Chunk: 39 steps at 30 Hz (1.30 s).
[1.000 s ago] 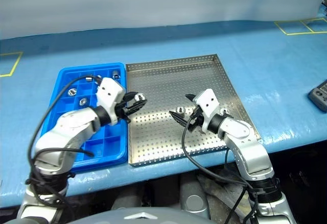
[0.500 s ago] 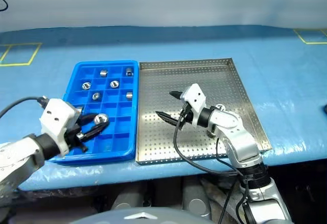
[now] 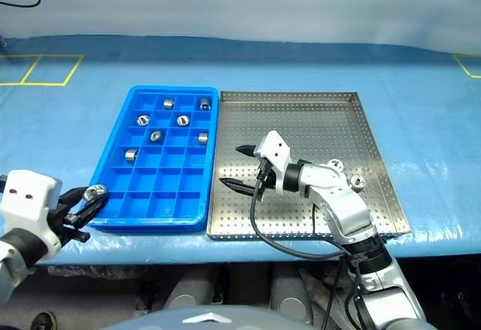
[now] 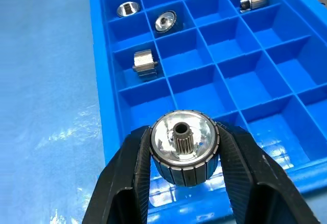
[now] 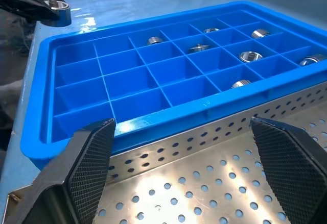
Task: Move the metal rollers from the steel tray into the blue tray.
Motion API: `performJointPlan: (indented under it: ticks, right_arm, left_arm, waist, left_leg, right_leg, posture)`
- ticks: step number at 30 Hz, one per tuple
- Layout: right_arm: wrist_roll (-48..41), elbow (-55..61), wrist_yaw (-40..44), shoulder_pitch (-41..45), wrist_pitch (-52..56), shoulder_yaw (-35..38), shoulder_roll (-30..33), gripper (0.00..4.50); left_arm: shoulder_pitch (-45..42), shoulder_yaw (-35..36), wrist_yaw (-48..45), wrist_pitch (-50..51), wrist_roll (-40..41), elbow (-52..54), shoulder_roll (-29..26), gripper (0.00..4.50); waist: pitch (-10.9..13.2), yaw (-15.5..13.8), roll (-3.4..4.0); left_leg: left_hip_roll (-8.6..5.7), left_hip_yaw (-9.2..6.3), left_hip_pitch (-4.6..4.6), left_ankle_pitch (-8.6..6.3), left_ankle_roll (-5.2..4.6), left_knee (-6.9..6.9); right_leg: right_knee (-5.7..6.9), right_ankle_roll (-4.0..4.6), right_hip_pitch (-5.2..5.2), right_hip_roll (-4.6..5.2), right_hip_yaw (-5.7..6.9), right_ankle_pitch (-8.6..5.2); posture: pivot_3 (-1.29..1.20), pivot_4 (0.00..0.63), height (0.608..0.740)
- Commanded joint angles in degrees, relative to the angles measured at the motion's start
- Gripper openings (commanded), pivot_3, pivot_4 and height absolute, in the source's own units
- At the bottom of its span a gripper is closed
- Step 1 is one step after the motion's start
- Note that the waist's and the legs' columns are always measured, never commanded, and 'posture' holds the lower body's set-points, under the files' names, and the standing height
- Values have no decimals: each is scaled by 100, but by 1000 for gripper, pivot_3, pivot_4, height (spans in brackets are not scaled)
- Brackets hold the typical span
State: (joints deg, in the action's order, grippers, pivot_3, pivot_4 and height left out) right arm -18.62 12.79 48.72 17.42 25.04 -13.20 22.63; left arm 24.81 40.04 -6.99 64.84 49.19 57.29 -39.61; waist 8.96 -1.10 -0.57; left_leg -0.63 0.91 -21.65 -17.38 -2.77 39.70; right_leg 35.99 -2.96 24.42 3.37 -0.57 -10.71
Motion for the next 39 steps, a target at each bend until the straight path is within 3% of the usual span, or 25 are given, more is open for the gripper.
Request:
performJointPlan:
  ticks: [1,23,28,35,39]
  right_arm:
    - [-107,332,-64,-65,-22,61,-29,4500]
    - [-27,480,-346,-153,9,112,7,4500]
    - [-43,545,-386,-168,0,126,17,4500]
    - [-23,592,-561,-198,-39,226,-5,4500]
    - [234,629,-878,-198,-27,336,115,4500]
  left_arm:
    - [-68,-263,149,67,-242,-28,-43,1644]
    - [-65,-593,209,123,-1111,-438,399,1644]
    - [-357,-679,230,122,-1216,-504,534,3264]
    - [-1144,-884,-230,-395,-710,-379,873,3264]
    - [-2119,-1891,-448,-776,-713,-738,1091,3264]
  waist:
    - [0,10,0]
    - [0,93,-3]
    - [-1,103,-4]
    - [-1,116,-5]
    - [-5,114,-9]
  left_leg:
    - [0,1,0,0,0,0]
    - [4,3,0,3,7,-15]
    - [4,4,0,4,7,-15]
    - [4,3,0,4,8,-15]
    - [-1,3,1,5,8,-13]
  right_leg:
    - [0,0,0,-1,-1,0]
    - [-3,3,6,-9,-3,-2]
    - [-3,3,6,-8,-4,-2]
    - [-3,3,5,-7,-4,-2]
    - [-3,2,0,-1,-1,-1]
  posture:
    - [42,150,740]
    - [18,150,740]
    - [7,150,740]
    - [-11,150,740]
    - [-65,150,740]
